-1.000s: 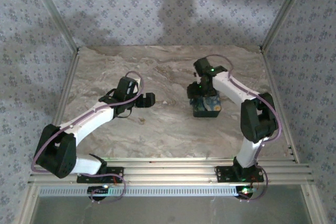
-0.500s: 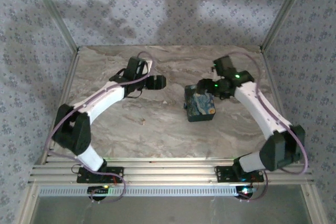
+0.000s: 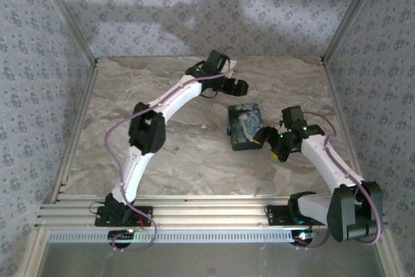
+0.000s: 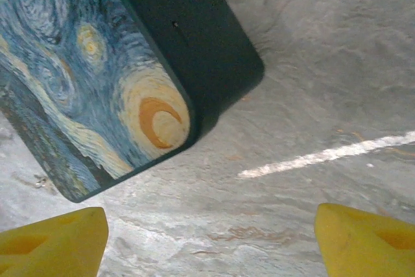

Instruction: Unlock a padlock with a key

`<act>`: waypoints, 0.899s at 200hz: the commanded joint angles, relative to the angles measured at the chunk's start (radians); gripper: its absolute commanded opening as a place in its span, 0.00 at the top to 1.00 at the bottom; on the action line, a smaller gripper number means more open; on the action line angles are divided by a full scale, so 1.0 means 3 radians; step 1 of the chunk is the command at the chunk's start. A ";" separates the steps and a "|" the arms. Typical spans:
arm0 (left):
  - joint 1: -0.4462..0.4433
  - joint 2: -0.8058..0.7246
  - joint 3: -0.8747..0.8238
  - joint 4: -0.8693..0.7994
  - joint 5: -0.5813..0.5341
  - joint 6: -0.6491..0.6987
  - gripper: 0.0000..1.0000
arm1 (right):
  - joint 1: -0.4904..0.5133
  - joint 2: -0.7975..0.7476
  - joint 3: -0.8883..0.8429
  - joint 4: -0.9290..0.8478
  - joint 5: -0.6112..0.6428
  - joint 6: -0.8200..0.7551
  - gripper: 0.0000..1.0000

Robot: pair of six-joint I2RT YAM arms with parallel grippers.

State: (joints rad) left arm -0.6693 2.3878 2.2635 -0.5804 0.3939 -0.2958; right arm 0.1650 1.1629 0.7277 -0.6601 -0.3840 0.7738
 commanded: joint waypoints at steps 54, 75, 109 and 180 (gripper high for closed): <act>-0.0037 0.0962 0.1278 -0.1090 0.0272 0.0236 0.31 | -0.0017 0.0580 0.0019 0.0656 -0.0419 0.0168 0.22; -0.0030 0.0815 0.1068 -0.1158 0.0248 0.0307 0.37 | -0.0018 0.0790 0.0128 0.0773 -0.0505 0.0192 0.25; 0.0007 0.0263 0.0143 -0.0865 0.0177 0.0325 0.40 | -0.0021 0.1180 0.0448 0.0771 -0.0556 0.0092 0.27; 0.0423 -0.0982 -0.2242 0.0374 0.0190 -0.0134 0.40 | 0.0356 0.2054 0.1343 0.0562 -0.0526 -0.0094 0.27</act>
State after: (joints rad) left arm -0.5476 2.1777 1.7535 -0.5163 0.3771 -0.2897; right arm 0.2043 1.6669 1.0164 -0.5209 -0.5945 0.7700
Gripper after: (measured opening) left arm 0.600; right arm 0.729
